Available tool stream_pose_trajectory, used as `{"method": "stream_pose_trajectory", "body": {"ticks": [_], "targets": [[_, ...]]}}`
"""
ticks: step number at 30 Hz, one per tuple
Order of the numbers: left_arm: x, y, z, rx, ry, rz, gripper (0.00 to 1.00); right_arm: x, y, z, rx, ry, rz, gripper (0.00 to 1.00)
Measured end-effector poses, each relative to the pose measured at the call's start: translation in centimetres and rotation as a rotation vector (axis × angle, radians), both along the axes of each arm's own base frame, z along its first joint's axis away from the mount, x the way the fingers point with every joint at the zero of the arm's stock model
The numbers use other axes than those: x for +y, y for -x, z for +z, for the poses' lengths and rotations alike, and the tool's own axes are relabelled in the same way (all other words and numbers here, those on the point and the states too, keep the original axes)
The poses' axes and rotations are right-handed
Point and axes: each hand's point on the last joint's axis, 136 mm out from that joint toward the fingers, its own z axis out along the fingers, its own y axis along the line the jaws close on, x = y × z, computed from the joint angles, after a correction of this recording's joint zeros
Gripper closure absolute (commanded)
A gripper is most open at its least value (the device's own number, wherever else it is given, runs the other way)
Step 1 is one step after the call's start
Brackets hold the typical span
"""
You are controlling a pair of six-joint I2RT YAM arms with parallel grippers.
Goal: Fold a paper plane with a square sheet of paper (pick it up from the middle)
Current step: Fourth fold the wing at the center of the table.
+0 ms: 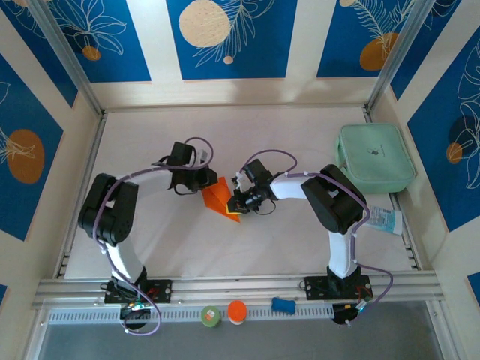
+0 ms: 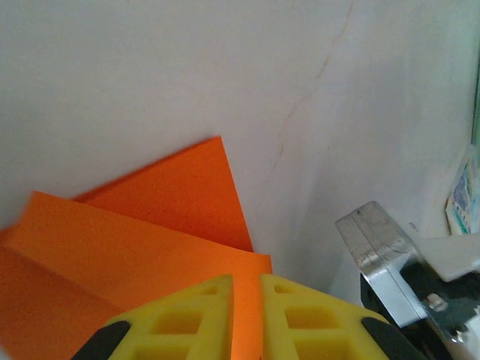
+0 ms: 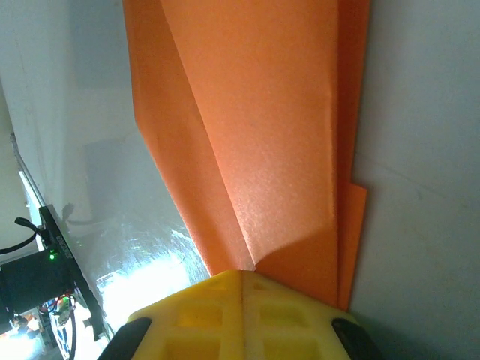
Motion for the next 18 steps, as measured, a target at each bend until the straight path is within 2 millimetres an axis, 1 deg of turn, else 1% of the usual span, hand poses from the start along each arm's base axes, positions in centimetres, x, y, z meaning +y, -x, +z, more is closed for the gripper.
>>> {"method": "stream_pose_trajectory", "body": {"ticks": [3,8,18], "targets": [[-0.6,0.7,-1.4,0.034,-0.019,-0.011,0.87,0.0,0.1,0.1,0.008,0.005,0.001,0.99],[0.2,1.0,-3.6,0.081,-0.078,0.010,0.88,-0.1,0.1,0.2,0.020,0.014,0.001,0.98],[0.4,0.8,-3.9,0.082,-0.091,0.024,0.90,-0.5,0.2,0.8,0.042,0.050,-0.015,0.98]]}}
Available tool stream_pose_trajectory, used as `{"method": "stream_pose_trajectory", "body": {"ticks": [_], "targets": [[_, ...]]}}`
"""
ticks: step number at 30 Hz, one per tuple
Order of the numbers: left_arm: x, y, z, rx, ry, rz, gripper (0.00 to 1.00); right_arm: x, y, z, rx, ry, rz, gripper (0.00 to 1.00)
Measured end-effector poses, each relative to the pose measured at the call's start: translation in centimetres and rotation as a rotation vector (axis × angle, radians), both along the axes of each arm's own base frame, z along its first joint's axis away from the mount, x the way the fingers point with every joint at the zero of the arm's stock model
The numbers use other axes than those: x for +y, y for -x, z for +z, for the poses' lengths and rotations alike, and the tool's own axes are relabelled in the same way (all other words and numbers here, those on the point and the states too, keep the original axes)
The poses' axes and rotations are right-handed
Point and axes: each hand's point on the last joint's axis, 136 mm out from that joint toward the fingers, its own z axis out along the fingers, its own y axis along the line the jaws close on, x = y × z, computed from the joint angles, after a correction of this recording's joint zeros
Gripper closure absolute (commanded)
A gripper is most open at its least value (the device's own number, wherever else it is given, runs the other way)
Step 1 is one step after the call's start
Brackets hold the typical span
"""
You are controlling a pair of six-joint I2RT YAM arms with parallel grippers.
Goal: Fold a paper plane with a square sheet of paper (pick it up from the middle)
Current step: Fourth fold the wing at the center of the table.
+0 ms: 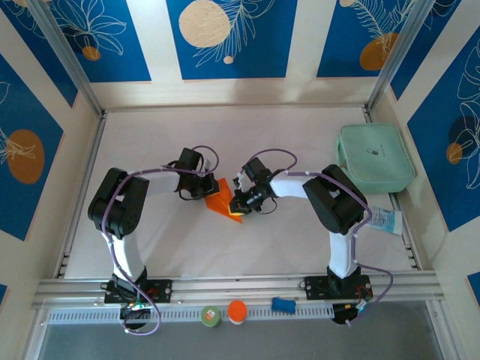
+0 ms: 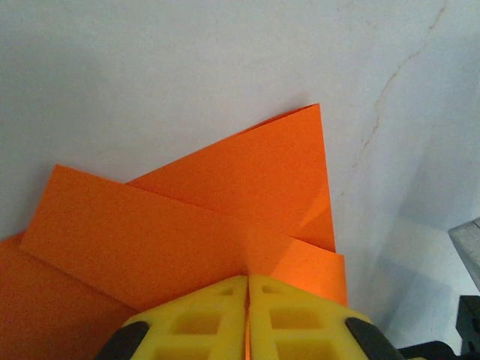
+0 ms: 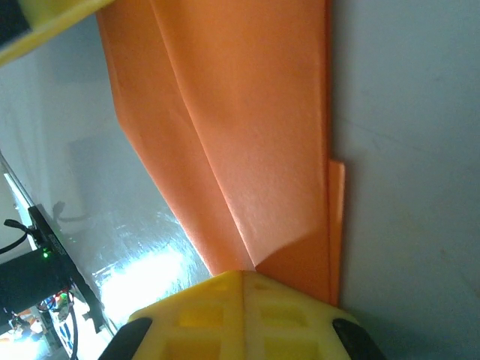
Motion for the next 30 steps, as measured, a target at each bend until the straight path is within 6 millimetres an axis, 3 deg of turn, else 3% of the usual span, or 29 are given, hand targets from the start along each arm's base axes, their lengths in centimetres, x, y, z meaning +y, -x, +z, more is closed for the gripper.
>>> {"method": "stream_pose_trajectory", "body": {"ticks": [8,13,18,26,30], "targets": [[0.1,-0.1,0.0,0.001,-0.003,0.009,0.90,1.7,-2.3,2.3,-0.040,-0.030,-0.018,0.99],[0.1,-0.1,0.0,0.001,-0.003,0.009,0.90,2.5,-3.5,1.5,-0.039,-0.014,-0.020,0.99],[0.1,-0.1,-0.1,0.000,-0.005,0.010,0.91,2.4,-3.3,-0.1,-0.013,0.025,-0.019,0.99],[0.2,-0.1,-0.2,0.002,-0.018,0.017,0.91,2.3,-3.0,-0.3,-0.020,0.015,-0.018,0.99],[0.2,-0.1,-0.2,0.004,-0.026,0.017,0.91,1.0,-1.4,-0.3,-0.020,0.020,-0.009,0.99]]}}
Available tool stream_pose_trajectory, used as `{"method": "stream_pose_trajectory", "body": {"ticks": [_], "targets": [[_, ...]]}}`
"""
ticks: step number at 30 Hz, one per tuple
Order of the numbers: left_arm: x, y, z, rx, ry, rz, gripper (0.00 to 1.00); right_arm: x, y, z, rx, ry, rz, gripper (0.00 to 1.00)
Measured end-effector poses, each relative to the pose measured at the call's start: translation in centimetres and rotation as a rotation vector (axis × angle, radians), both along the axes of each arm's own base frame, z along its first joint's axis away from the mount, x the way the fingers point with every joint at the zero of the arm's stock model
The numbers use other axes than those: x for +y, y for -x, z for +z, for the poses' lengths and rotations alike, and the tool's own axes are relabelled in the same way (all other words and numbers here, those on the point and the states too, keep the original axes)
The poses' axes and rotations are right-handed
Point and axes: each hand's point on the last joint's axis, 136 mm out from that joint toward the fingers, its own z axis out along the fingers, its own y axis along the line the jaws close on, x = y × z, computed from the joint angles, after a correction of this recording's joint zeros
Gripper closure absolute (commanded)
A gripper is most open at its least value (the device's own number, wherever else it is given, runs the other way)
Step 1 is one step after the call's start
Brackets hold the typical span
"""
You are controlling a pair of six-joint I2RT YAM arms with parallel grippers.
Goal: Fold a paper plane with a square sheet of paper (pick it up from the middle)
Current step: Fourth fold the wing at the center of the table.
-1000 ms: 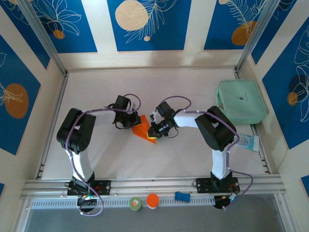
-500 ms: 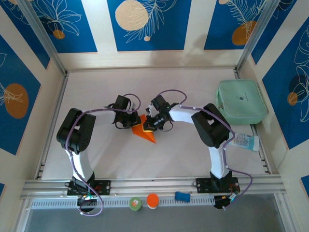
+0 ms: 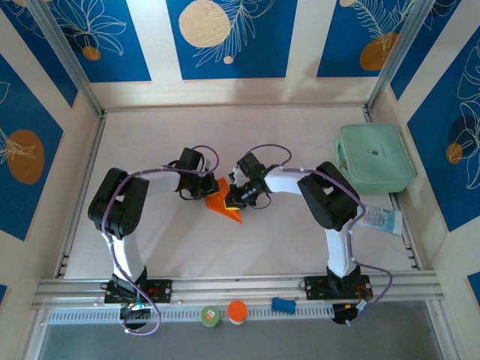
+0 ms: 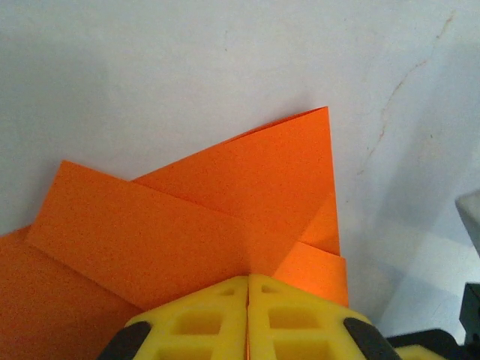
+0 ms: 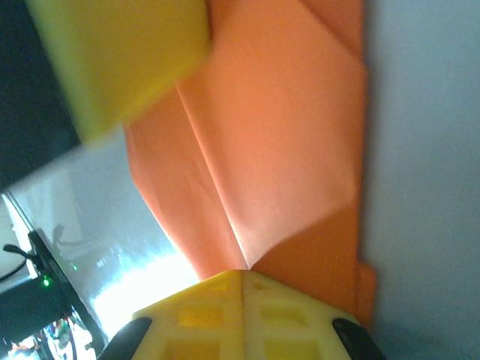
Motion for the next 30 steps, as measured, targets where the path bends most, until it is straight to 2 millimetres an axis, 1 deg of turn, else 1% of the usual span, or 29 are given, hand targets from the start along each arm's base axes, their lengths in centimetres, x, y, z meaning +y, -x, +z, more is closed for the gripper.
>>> {"method": "stream_pose_trajectory", "body": {"ticks": [3,11,15,18,20,22,24,26,29,30], "targets": [[0.0,0.0,0.0,0.003,-0.006,0.000,0.91,-1.4,1.7,-0.1,0.014,0.016,0.007,0.99],[0.0,0.0,0.0,0.004,-0.009,-0.002,0.90,-4.3,5.3,-0.3,0.028,0.031,0.013,0.99],[-0.1,0.0,0.1,0.003,-0.005,-0.004,0.87,-5.4,6.2,-0.2,0.029,0.024,0.000,0.98],[-0.2,-0.1,0.4,-0.002,0.003,-0.005,0.82,-5.8,6.5,0.0,0.034,0.032,-0.015,0.95],[-0.2,-0.1,1.1,-0.007,0.010,0.003,0.77,-5.8,6.2,0.8,0.016,0.026,-0.024,0.92],[-0.3,-0.2,2.3,-0.022,0.025,0.015,0.70,-5.6,5.7,2.1,-0.024,0.007,-0.034,0.87],[-0.3,-0.5,4.1,-0.055,0.045,0.027,0.62,-5.2,4.7,3.7,-0.073,-0.016,-0.048,0.81],[-0.3,-0.9,6.6,-0.099,0.073,0.056,0.55,-4.6,3.3,5.4,-0.134,-0.041,-0.062,0.75],[0.2,-1.1,9.8,-0.166,0.110,0.099,0.45,-4.0,1.3,7.0,-0.200,-0.054,-0.082,0.68],[0.5,-1.0,10.4,-0.180,0.116,0.111,0.44,-3.8,0.9,7.2,-0.211,-0.052,-0.087,0.67]]}}
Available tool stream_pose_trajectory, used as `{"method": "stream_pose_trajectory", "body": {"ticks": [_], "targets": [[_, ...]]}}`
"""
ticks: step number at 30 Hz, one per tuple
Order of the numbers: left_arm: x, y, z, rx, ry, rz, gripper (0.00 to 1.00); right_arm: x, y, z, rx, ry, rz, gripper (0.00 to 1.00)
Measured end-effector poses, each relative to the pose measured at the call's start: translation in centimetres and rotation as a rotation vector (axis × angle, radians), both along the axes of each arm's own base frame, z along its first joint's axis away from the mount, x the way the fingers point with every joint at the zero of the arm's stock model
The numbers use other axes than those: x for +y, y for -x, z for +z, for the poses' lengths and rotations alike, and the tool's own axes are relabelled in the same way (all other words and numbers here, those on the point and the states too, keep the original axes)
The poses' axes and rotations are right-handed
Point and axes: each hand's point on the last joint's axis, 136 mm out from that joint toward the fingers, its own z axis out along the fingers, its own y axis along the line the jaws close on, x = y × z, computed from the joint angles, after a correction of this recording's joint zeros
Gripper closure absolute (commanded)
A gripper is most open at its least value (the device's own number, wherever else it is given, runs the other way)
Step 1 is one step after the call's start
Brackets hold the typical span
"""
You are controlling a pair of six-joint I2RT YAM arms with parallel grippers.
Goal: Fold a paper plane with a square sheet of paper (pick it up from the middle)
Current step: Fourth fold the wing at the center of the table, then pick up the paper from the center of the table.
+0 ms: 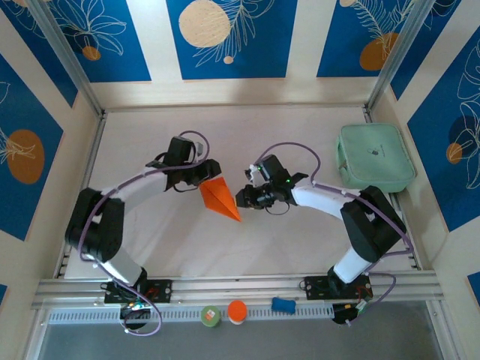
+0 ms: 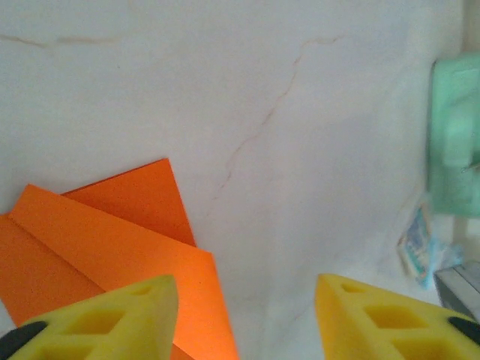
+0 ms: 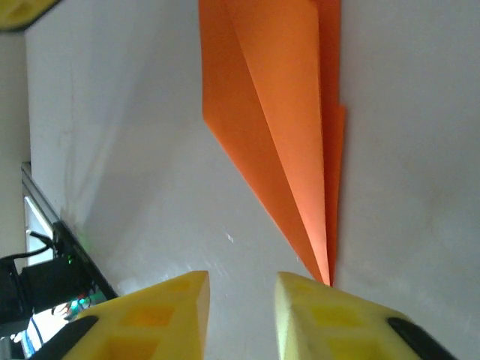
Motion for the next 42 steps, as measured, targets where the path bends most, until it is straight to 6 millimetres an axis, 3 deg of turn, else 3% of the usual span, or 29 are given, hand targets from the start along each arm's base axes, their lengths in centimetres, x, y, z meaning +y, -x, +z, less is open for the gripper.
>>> {"method": "stream_pose_trajectory", "body": {"ticks": [3,9,13,16,35,39,42], "targets": [[0.9,0.8,0.4,-0.003,0.022,0.046,0.39,0.7,-1.8,0.3,-0.023,0.011,-0.011,0.62],[3.1,3.4,-3.1,0.101,0.021,0.127,0.27,1.8,-4.5,-2.5,0.021,0.028,-0.014,0.61],[5.1,4.1,-4.5,0.134,0.014,0.196,0.20,2.1,-5.4,-4.9,0.062,0.027,-0.008,0.67],[6.4,4.2,-4.9,0.135,0.010,0.237,0.17,2.6,-5.9,-5.3,0.067,0.009,0.006,0.72],[6.9,3.8,-4.2,0.101,0.020,0.247,0.11,4.6,-6.2,-4.8,0.068,-0.103,0.085,0.96],[6.1,3.6,-2.4,0.049,0.075,0.215,0.11,4.4,-6.5,-3.3,0.054,-0.153,0.070,0.97],[4.9,3.4,-0.6,-0.006,0.130,0.168,0.11,4.1,-6.9,-0.6,0.029,-0.216,0.049,0.98]]}}
